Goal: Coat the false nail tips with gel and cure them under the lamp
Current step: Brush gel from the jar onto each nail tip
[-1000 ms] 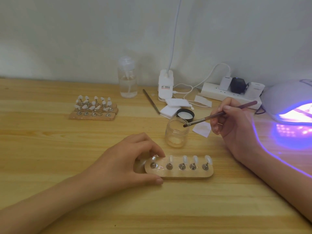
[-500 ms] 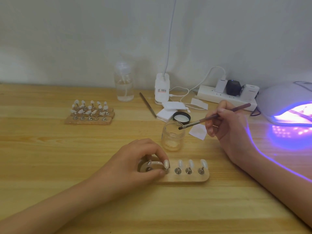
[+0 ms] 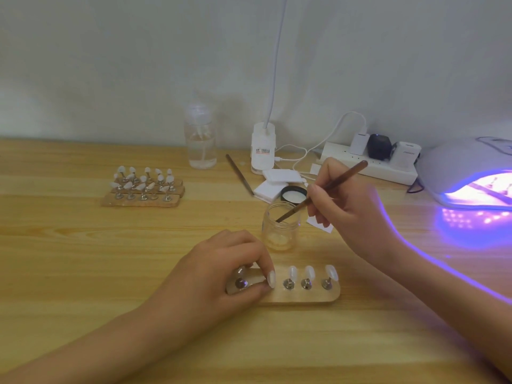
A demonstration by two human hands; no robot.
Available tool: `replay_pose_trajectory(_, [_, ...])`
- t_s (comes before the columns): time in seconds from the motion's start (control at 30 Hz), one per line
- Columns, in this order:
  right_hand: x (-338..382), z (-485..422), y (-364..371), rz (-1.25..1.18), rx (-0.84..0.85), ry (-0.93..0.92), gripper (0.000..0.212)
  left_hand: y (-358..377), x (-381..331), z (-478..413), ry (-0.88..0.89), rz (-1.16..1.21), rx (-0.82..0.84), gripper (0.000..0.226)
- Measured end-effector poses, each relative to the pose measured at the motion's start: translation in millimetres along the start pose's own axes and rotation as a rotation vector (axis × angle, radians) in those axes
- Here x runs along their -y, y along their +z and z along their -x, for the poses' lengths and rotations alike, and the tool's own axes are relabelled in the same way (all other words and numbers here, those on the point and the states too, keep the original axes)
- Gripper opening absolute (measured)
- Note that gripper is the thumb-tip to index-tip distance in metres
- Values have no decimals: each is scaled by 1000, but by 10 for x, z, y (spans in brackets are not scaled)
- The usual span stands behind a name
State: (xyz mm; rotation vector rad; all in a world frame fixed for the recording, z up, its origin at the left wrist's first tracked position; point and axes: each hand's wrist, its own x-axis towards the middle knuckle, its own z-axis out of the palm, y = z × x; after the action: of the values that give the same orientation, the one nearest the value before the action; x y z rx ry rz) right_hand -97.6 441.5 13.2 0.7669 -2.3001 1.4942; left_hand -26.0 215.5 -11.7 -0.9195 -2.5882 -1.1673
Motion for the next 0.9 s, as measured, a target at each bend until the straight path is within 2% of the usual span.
replay_pose_trajectory(0.13, [-16, 8, 38, 6, 15, 21, 18, -5, -14, 6, 19, -13, -20, 9])
replay_pose_trajectory(0.2, [-29, 11, 47, 4, 17, 28, 18, -5, -23, 11, 44, -96, -42, 7])
replay_pose_trajectory(0.33, [-43, 8, 31, -115, -55, 51, 17, -11, -57, 29, 89, -199, -96, 5])
replay_pose_trajectory(0.4, [-65, 10, 6, -215, -126, 72, 18, -32, -101, 35, 87, -127, -136, 4])
replay_pose_trajectory(0.47, [-100, 26, -27, -316, -187, 100, 19, -91, -137, 20, 37, 61, -188, 2])
replay_pose_trajectory(0.6, [-178, 53, -60, -514, -259, 238, 28, -258, -86, -132, -102, 351, -256, 13])
replay_pose_trajectory(0.77, [-183, 68, -48, -681, -270, 367, 22, -249, 63, -353, -250, 395, -289, 13])
replay_pose_trajectory(0.9, [-157, 91, -46, -741, -261, 406, 15, -177, 186, -524, -289, 440, -320, 8])
